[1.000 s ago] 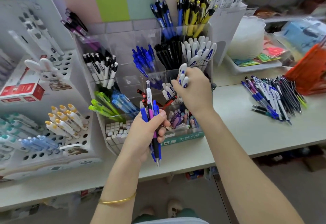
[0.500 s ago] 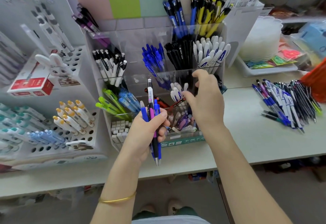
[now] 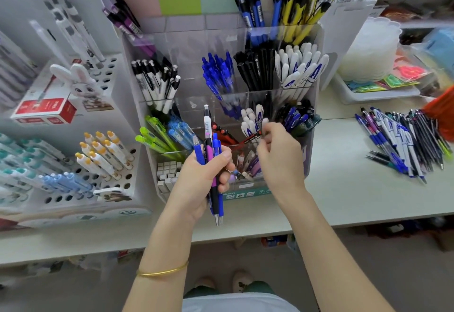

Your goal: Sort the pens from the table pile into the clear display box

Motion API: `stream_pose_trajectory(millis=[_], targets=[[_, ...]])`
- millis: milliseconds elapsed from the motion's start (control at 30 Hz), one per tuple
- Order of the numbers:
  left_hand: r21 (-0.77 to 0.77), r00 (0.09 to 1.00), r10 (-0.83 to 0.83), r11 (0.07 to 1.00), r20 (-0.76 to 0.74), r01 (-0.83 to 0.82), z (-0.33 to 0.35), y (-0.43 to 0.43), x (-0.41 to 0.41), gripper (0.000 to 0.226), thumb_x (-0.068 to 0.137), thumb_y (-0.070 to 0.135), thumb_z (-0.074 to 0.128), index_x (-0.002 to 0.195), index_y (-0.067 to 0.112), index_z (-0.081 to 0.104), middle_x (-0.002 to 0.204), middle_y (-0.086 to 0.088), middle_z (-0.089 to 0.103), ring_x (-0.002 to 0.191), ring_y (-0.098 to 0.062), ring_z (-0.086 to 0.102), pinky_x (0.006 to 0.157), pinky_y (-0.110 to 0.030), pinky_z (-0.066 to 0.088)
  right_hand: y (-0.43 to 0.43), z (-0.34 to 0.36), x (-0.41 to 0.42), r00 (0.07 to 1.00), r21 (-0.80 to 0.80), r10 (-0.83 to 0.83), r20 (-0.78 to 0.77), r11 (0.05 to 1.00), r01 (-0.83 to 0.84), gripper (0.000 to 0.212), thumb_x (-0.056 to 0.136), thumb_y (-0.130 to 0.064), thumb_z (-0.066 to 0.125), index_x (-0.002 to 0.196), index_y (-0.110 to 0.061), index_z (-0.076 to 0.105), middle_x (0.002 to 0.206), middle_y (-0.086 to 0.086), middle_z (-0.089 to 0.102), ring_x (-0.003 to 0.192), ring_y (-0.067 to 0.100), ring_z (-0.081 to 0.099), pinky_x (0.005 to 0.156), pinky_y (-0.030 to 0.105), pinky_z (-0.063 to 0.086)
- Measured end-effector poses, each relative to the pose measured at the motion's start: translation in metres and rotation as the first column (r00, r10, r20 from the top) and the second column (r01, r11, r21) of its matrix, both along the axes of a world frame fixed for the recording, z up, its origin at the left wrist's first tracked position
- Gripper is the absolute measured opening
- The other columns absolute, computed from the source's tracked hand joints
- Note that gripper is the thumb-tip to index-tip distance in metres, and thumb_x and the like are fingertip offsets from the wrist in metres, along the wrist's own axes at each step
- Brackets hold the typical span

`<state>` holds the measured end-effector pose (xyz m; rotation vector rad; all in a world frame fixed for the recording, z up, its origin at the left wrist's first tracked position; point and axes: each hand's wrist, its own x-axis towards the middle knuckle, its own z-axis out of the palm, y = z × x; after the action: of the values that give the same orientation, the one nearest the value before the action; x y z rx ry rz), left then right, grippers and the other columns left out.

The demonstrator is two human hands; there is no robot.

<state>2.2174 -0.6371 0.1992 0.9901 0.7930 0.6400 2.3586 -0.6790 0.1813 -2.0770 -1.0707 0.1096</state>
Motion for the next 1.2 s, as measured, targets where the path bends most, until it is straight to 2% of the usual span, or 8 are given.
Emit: stream_pose_trajectory(millis=[233, 500, 667, 767, 867, 1033, 1133, 1200], targets=[[0.007, 0.999, 0.030, 1.000, 0.017, -0.030, -0.004, 0.003, -0.010, 0.008, 0.096, 0.005, 0.052, 0.094, 0.007, 0.059, 0.063, -0.002, 0.057, 0.046, -0.008, 0.044, 0.041, -0.018, 0.038, 0.017, 0.001, -0.022, 0.972, 0.182, 0.234, 0.027, 0.955, -0.235, 0.026, 0.087, 0.004, 0.054, 0.109, -0.005, 0.064, 0.100, 0.005, 0.066, 0.093, 0.019, 0.060, 0.085, 0.030, 0.047], [-0.088, 0.982, 0.031, 0.996, 0.187, -0.015, -0.001, 0.006, -0.031, 0.034, 0.082, 0.012, 0.054, 0.115, 0.006, 0.059, 0.073, -0.002, 0.065, 0.055, -0.008, 0.050, 0.049, -0.018, 0.045, 0.041, -0.010, -0.036, 0.940, 0.104, 0.321, 0.118, 0.937, -0.333, 0.007, 0.080, -0.001, 0.060, 0.084, -0.004, 0.065, 0.085, 0.009, 0.062, 0.079, 0.026, 0.058, 0.068, 0.046, 0.049], [-0.104, 0.980, -0.004, 0.994, 0.197, 0.025, 0.000, 0.008, -0.041, 0.033, 0.085, 0.016, 0.051, 0.116, 0.009, 0.059, 0.087, -0.009, 0.073, 0.060, -0.012, 0.062, 0.057, -0.022, 0.053, 0.026, 0.013, -0.040, 0.949, 0.240, 0.285, -0.132, 0.939, -0.248, 0.016, 0.088, -0.001, 0.057, 0.088, -0.013, 0.068, 0.087, 0.000, 0.065, 0.078, 0.013, 0.063, 0.072, 0.030, 0.052], [-0.126, 0.976, -0.010, 0.991, 0.220, 0.039, 0.001, 0.009, -0.041, 0.035, 0.084, 0.021, 0.051, 0.114, 0.007, 0.060, 0.089, -0.014, 0.073, 0.062, -0.019, 0.067, 0.057, -0.026, 0.056, 0.022, 0.036, -0.049, 0.769, 0.203, 0.401, -0.498, 0.916, -0.347, 0.014, 0.091, -0.012, 0.060, 0.080, -0.010, 0.069, 0.080, 0.007, 0.069, 0.067, 0.016, 0.069, 0.061, 0.033, 0.057], [-0.131, 0.978, 0.000, 0.991, 0.210, 0.028, 0.004, 0.009, -0.041, 0.034, 0.083, 0.024, 0.052, 0.111, 0.007, 0.060, 0.082, -0.012, 0.072, 0.063, -0.022, 0.070, 0.053, -0.027, 0.056, 0.025, 0.040, -0.052, 0.735, 0.115, 0.423, -0.530, 0.894, -0.432, 0.013, 0.085, -0.018, 0.069, 0.080, -0.007, 0.071, 0.070, 0.006, 0.065, 0.066, 0.026, 0.066, 0.067, 0.046, 0.058], [-0.167, 0.993, 0.023, 0.986, 0.115, -0.003, 0.003, 0.011, -0.042, 0.026, 0.100, 0.018, 0.044, 0.101, 0.000, 0.063, 0.092, -0.019, 0.073, 0.079, -0.027, 0.073, 0.063, -0.036, 0.061, 0.031, 0.047, -0.048, 0.745, 0.296, 0.349, -0.568, 0.932, -0.210, 0.011, 0.094, -0.017, 0.057, 0.087, -0.008, 0.059, 0.072, 0.004, 0.065, 0.068, 0.014, 0.062, 0.067, 0.032, 0.054], [-0.070, 0.998, 0.052, 0.996, -0.039, -0.055, -0.001, 0.011, -0.042, 0.022, 0.101, 0.017, 0.046, 0.086, 0.005, 0.058, 0.065, -0.005, 0.067, 0.053, -0.014, 0.063, 0.051, -0.027, 0.055, 0.032, 0.056, -0.046, 0.645, 0.346, 0.384, -0.661, 0.918, -0.192, 0.009, 0.099, -0.016, 0.047, 0.094, -0.009, 0.048, 0.063, 0.002, 0.055, 0.051, 0.017, 0.054, 0.055, 0.035, 0.050], [0.000, 0.993, 0.056, 0.998, -0.104, -0.056, 0.000, 0.010, -0.040, 0.027, 0.100, 0.017, 0.048, 0.074, 0.012, 0.052, 0.051, 0.003, 0.049, 0.040, -0.006, 0.045, 0.040, -0.020, 0.039, 0.030, 0.058, -0.050, 0.649, 0.246, 0.395, -0.650, 0.918, -0.311, 0.010, 0.094, -0.019, 0.054, 0.089, -0.011, 0.050, 0.058, -0.005, 0.047, 0.045, 0.011, 0.041, 0.046, 0.030, 0.038]])
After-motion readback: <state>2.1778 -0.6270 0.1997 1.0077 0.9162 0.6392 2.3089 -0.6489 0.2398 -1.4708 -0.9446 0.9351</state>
